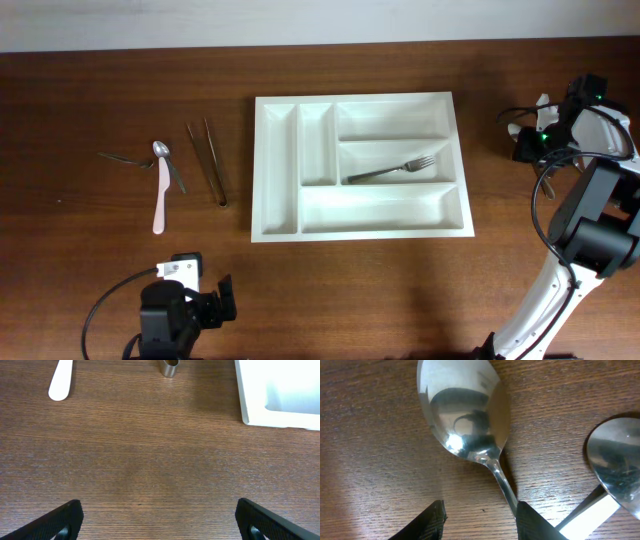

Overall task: Pack container
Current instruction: 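Lower the right gripper and grasp the silver spoon, then carry the spoon with the right gripper into the tray's upper-right compartment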

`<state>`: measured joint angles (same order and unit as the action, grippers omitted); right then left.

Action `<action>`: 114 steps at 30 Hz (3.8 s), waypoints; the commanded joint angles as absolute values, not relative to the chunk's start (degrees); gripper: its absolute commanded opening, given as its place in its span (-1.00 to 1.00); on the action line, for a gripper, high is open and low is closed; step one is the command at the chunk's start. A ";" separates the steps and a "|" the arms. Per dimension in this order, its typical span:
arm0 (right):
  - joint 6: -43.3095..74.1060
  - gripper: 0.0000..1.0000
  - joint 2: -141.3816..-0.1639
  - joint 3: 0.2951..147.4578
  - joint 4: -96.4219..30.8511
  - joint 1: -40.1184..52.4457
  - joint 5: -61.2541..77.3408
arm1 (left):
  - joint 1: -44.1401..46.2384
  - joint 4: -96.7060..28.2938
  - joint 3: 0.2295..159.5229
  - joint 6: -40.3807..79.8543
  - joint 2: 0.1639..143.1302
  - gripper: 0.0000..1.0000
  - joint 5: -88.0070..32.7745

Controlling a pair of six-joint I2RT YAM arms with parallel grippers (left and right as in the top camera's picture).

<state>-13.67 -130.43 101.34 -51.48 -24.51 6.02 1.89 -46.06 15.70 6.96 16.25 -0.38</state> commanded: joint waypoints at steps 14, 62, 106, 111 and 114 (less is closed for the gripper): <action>-13.41 0.12 -131.72 99.37 -51.16 -23.88 5.32 | 1.69 -45.95 16.49 7.49 16.12 0.99 -0.19; -19.20 0.57 -131.76 98.91 -44.93 -22.63 2.09 | 1.69 -45.95 16.49 7.49 16.12 0.98 -0.19; -14.04 -0.92 -130.85 111.96 -53.65 -22.50 7.09 | 1.69 -45.93 16.49 7.49 16.12 0.99 -0.19; -14.04 -0.92 -130.87 111.90 -54.26 -22.50 7.16 | 1.69 -45.95 16.49 7.49 16.12 0.98 -0.19; -14.04 -0.92 -130.87 112.09 -54.50 -22.50 7.64 | 1.69 -45.95 16.49 7.49 16.12 0.99 -0.19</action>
<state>-14.72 -131.00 111.13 -54.30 -22.76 6.52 1.89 -46.06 15.70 6.96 16.25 -0.38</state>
